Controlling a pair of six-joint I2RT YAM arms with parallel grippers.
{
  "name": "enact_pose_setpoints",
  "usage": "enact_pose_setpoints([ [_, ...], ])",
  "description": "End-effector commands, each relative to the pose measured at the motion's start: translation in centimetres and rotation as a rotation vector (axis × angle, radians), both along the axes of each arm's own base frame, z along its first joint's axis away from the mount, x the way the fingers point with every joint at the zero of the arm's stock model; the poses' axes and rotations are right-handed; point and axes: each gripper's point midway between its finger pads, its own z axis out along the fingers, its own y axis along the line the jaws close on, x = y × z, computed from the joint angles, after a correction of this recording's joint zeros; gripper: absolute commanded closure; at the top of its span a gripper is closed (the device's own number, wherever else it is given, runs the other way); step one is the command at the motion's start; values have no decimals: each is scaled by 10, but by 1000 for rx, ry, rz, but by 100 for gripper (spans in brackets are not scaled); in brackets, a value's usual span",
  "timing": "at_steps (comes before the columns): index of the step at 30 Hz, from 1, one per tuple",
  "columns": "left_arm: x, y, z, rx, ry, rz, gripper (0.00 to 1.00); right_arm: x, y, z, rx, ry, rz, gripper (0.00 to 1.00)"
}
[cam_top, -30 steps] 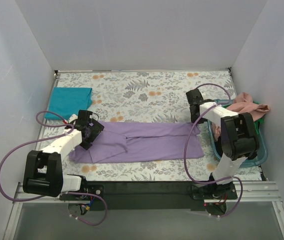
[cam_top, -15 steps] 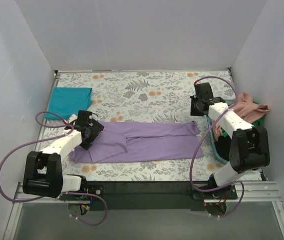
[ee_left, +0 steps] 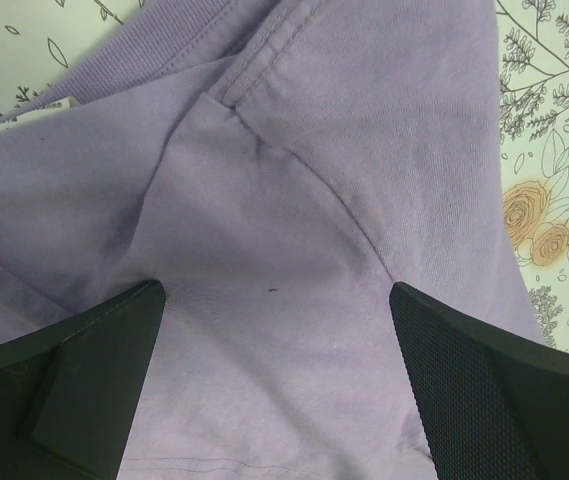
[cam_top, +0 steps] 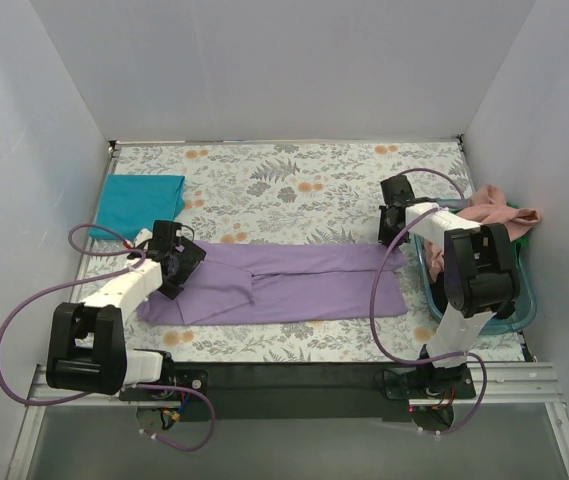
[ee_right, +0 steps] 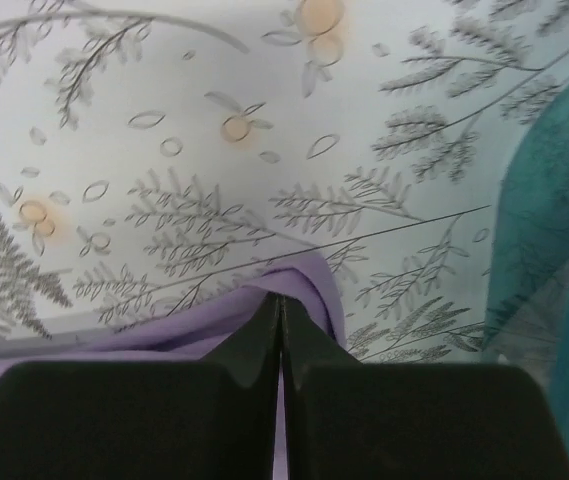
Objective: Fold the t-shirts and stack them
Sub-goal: Fold the tshirt
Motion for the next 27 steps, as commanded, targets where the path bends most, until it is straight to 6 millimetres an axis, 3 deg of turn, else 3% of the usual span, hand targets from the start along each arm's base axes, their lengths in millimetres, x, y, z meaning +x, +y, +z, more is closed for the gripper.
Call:
enact_pose_setpoints([
  [1,-49,30,-42,99,203,55,2,1,-34,-11,-86,13,-154,99],
  [8,-50,36,-41,103,201,75,2,-7,-55,-6,-102,-4,-246,99],
  [14,-52,36,-42,98,206,79,2,10,-57,26,-78,-83,-234,99],
  [18,-45,28,-37,54,170,58,2,25,-18,53,94,-167,-48,99],
  [19,-42,23,-33,34,153,39,2,24,-3,57,137,-179,-6,99],
  [23,-38,17,-25,-2,109,26,2,18,23,84,190,-259,71,96],
  [26,-34,10,-20,-37,68,5,2,-5,47,81,206,-258,130,95],
  [27,-32,8,-18,-45,53,1,2,-19,53,68,205,-227,139,95],
])
